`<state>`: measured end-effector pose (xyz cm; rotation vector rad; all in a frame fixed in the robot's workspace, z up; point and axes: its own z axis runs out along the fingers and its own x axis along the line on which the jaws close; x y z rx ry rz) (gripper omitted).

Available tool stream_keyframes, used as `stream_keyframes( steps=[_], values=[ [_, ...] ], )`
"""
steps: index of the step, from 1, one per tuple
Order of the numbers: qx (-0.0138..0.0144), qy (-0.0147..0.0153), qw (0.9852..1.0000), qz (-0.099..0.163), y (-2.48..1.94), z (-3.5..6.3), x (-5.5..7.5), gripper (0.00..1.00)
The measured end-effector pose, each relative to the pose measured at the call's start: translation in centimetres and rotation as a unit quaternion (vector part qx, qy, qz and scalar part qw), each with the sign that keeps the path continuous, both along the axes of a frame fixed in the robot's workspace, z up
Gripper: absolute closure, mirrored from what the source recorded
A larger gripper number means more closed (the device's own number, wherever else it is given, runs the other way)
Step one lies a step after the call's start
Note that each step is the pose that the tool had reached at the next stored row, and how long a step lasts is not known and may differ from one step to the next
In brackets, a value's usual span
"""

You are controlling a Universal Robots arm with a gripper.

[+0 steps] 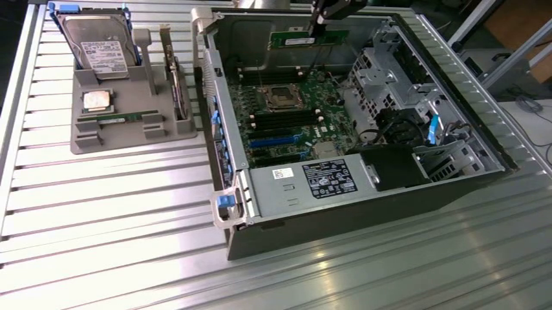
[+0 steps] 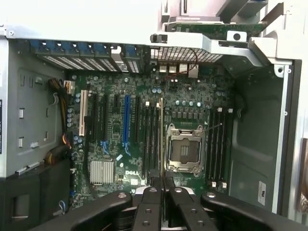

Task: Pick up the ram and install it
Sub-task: 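Pick up the ram and move it above insertion slot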

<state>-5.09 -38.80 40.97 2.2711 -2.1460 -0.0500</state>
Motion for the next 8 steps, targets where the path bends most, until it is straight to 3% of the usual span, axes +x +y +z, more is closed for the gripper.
stream_keyframes(
  steps=[8],
  values=[
    [0.0, 0.0, 1.0, 0.0, 0.0, -0.01, 1.2, 0.88]
  ],
)
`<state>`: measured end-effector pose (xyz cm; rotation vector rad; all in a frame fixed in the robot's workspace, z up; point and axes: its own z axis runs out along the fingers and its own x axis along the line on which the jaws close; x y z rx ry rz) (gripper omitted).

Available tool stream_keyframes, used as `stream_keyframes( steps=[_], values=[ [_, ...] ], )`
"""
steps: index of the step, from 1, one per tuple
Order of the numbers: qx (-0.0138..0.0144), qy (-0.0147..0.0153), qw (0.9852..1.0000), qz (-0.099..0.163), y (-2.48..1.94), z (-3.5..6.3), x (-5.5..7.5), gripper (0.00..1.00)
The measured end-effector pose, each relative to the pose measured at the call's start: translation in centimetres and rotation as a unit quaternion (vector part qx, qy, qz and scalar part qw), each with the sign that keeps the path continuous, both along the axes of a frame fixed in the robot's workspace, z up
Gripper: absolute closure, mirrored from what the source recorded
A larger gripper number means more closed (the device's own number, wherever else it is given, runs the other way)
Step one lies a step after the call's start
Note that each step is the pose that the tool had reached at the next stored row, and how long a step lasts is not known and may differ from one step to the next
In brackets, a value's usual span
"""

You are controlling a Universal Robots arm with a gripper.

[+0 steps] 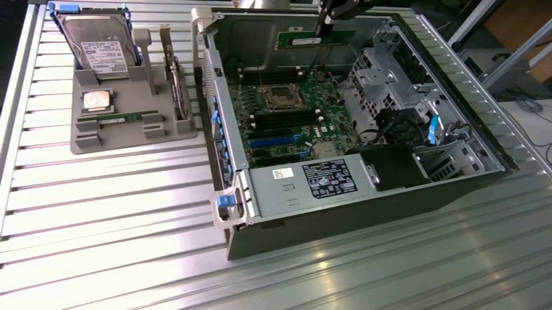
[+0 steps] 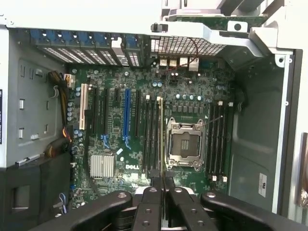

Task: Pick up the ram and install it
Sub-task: 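Pick up the ram and move it above insertion slot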

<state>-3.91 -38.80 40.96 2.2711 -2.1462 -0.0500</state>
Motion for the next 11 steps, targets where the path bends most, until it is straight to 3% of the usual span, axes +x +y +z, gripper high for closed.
stream_keyframes(
  steps=[11],
  values=[
    [0.0, 0.0, 1.0, 0.0, 0.0, -0.01, 1.6, 0.88]
  ],
)
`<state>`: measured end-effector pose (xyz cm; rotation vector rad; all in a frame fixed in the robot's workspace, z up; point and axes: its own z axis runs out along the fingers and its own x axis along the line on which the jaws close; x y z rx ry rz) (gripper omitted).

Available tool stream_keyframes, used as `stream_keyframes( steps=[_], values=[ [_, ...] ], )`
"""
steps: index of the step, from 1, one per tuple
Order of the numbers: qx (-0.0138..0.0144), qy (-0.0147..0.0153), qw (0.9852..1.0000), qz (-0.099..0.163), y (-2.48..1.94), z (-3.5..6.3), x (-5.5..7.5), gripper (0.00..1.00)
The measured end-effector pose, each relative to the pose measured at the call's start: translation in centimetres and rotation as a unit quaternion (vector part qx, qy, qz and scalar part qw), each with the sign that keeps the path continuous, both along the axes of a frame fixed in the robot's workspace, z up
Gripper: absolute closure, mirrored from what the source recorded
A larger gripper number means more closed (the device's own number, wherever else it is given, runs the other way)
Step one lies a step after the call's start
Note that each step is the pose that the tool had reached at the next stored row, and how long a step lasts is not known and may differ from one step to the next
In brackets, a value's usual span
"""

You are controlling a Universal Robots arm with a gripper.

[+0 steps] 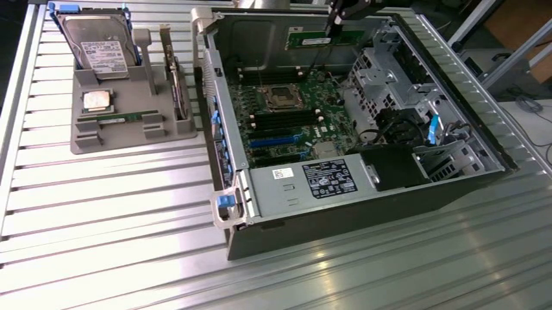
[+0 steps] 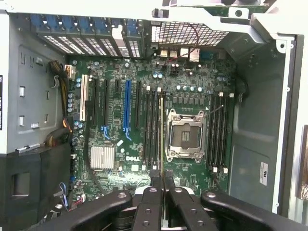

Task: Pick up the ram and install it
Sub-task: 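Pick up the ram and move it above insertion slot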

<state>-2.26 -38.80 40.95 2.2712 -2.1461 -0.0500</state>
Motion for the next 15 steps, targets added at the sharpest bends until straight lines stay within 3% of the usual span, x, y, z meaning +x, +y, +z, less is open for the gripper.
stream_keyframes(
  steps=[15],
  values=[
    [0.0, 0.0, 1.0, 0.0, 0.0, -0.01, 2.1, 0.88]
  ],
)
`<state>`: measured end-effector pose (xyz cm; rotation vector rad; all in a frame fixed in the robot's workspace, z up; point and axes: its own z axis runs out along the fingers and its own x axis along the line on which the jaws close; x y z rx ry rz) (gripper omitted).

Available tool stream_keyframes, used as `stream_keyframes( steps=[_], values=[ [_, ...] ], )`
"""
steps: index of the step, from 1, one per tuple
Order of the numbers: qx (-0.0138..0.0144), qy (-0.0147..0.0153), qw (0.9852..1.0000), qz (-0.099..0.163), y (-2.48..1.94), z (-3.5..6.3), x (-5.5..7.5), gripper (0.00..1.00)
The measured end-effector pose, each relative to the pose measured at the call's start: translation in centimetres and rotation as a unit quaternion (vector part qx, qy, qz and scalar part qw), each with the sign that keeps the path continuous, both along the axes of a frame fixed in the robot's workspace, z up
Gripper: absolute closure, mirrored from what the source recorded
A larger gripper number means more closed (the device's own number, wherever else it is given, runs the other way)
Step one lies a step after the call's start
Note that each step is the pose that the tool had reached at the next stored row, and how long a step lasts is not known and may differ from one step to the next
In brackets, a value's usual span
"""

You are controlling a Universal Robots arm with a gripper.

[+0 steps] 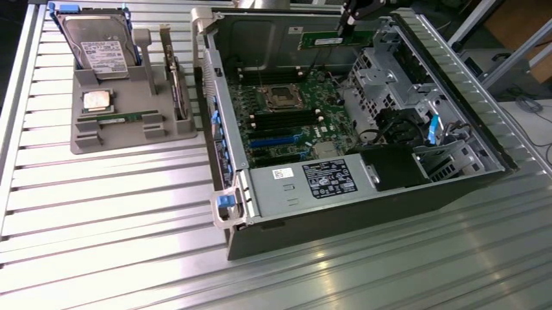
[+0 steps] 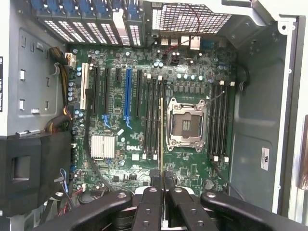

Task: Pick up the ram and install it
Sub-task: 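Pick up the ram and move it above insertion slot, then insert the ram into the slot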

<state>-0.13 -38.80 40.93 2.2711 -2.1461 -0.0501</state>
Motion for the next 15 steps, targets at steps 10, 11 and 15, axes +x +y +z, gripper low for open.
stream_keyframes(
  steps=[10, 11, 15],
  values=[
    [0.0, 0.0, 1.0, 0.0, 0.0, -0.01, 1.04, 0.88],
    [0.0, 0.0, 1.0, 0.0, 0.0, -0.01, 1.04, 0.88],
    [0.0, 0.0, 1.0, 0.0, 0.0, -0.01, 1.04, 0.88]
  ],
)
